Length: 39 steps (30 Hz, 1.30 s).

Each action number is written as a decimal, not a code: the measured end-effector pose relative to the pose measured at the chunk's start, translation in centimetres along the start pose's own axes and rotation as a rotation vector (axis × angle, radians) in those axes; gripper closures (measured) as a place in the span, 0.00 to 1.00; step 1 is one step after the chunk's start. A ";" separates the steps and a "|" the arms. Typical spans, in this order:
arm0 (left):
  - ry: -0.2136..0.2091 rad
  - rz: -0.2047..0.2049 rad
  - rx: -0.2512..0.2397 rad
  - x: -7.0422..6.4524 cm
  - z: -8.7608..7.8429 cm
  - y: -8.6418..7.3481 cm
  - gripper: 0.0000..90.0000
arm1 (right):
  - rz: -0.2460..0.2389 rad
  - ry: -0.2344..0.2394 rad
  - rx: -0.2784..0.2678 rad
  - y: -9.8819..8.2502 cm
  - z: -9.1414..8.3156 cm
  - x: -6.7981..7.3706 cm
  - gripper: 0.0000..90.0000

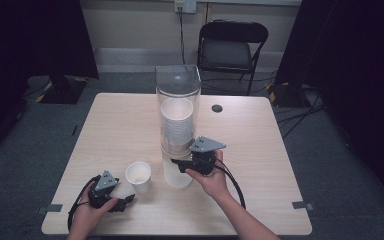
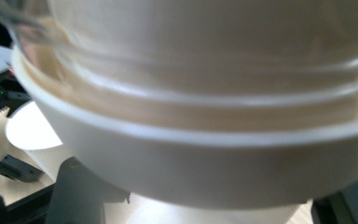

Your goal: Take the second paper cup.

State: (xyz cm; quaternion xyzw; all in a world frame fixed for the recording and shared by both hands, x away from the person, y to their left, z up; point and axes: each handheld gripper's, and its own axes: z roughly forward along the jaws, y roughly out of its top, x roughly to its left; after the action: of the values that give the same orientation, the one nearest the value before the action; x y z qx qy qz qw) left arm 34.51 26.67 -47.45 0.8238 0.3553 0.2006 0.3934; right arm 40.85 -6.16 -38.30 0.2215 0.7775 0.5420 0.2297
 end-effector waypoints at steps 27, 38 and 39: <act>-0.002 0.001 0.001 0.0 0.0 0.0 0.16 | 0.018 0.016 0.267 -7.1 -0.1 -1.3 0.40; -0.001 0.001 0.000 0.0 0.0 0.0 0.16 | 0.024 -0.041 0.306 -8.4 -2.6 -3.2 0.39; -0.001 0.001 0.000 0.0 0.0 0.0 0.16 | 0.021 -0.042 0.306 -8.5 -2.7 -3.3 0.39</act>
State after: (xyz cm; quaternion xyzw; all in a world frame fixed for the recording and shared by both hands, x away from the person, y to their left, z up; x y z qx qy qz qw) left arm 34.53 26.66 -47.45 0.8241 0.3547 0.2003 0.3936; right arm 41.08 -12.78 -45.13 0.2735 0.8435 0.4149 0.2038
